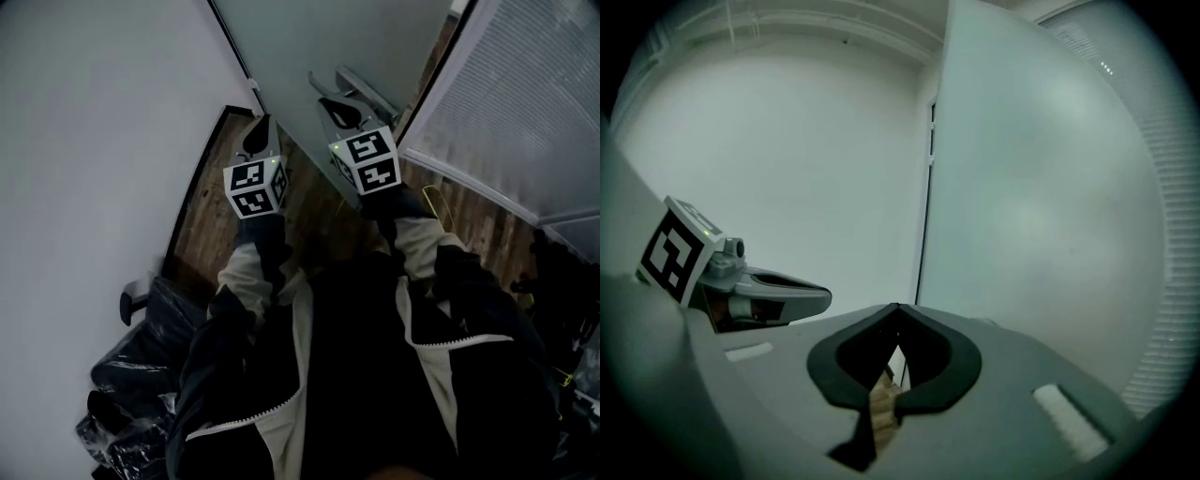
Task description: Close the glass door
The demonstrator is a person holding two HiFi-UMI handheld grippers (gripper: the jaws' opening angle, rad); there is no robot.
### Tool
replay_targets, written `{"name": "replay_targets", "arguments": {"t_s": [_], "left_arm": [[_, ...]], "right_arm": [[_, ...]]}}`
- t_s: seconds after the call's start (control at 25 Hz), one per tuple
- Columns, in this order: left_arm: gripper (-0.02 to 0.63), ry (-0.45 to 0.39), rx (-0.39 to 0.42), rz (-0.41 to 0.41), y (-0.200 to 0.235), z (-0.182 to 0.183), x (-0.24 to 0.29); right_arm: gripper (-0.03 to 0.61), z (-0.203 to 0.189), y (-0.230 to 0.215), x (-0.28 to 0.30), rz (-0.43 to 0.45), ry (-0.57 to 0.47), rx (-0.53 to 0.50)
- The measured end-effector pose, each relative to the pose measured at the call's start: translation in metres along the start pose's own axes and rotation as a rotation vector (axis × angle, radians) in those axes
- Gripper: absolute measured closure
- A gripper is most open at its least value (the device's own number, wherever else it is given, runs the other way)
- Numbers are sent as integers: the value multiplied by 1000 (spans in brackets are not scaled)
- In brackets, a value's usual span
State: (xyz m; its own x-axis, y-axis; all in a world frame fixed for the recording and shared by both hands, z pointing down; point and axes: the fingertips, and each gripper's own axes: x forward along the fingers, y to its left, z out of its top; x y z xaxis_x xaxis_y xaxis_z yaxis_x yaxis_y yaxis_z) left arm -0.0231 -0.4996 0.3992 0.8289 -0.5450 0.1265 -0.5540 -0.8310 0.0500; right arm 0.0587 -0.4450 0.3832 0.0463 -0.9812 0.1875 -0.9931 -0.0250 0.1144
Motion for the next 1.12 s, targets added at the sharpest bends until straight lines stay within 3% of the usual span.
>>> {"name": "replay_targets", "arguments": {"t_s": [0.32, 0.4, 0.52, 0.6, 0.68, 0.88, 1.12], "left_arm": [[609, 13, -8, -191, -40, -10, 15], [609, 14, -7, -220, -48, -11, 16], [609, 17, -5, -245, -54, -13, 16], [609, 21, -12, -252, -57, -15, 17], [609, 21, -16, -258, -59, -14, 16], [608, 30, 2, -279, -65, -13, 14], [607, 42, 14, -276, -59, -19, 11]], "right_arm": [[574, -20, -32, -36, -189, 72, -28], [574, -21, -37, -37, -215, 124, -142], [569, -23, -39, -26, -231, 260, -486], [468, -35, -40, -14, -215, 380, -720], [428, -52, -42, -3, -189, 492, -876], [312, -78, -53, 17, -162, 635, -1041], [331, -84, -54, 32, -176, 663, -1155]]}}
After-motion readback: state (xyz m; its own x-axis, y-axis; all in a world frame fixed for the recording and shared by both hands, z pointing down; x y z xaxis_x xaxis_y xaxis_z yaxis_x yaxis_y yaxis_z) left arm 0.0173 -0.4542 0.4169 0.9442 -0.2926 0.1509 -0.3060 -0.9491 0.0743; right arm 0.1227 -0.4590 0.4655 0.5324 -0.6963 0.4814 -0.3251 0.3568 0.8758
